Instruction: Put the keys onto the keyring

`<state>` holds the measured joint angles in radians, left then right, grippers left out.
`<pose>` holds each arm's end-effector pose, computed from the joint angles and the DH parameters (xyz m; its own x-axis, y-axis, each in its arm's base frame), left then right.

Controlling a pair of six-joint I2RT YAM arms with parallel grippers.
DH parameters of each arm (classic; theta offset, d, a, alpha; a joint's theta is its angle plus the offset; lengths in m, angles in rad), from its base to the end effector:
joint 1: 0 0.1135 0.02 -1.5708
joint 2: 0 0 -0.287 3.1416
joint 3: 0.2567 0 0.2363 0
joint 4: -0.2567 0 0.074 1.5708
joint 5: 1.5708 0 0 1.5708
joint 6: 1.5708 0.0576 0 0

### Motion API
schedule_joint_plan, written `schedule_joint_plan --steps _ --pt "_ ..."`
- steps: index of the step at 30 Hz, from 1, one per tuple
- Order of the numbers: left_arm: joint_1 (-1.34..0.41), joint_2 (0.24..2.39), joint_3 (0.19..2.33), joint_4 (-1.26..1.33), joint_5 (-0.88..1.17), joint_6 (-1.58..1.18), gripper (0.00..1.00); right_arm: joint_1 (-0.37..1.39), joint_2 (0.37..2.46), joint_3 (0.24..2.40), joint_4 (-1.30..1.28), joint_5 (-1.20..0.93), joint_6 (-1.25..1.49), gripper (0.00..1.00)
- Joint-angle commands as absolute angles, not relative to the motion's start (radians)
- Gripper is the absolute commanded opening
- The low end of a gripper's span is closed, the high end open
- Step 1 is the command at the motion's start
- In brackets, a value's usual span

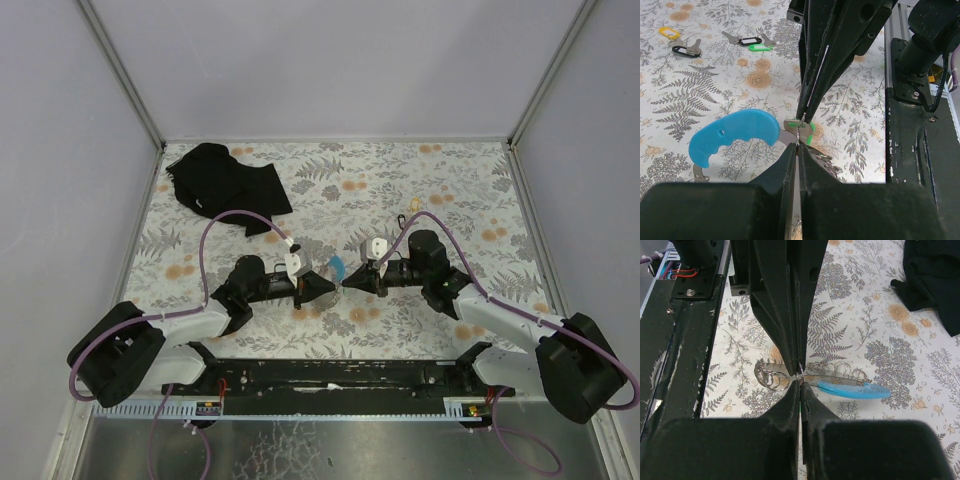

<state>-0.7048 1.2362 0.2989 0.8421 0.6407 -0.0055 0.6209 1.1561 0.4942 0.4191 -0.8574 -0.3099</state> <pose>0.1522 -0.1746 0.2245 -0.0778 0.0603 -0.9951 0.9723 0.2255 -0.0623 0.1617 0.1692 0.2562 0.1119 -0.1653 -0.9799 -0.9907 0.0576 -0.1229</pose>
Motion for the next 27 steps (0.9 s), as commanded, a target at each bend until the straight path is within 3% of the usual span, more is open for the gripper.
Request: schedule_joint_plan --steps 1,27 --pt "-0.698 1.241 0.301 0.927 0.664 -0.014 0.0 0.629 1.163 0.518 0.491 -0.877 -0.289 0.0" --pt "-0.698 1.22 0.316 0.869 0.666 -0.003 0.0 0.642 1.159 0.539 0.451 -0.856 -0.334 0.0"
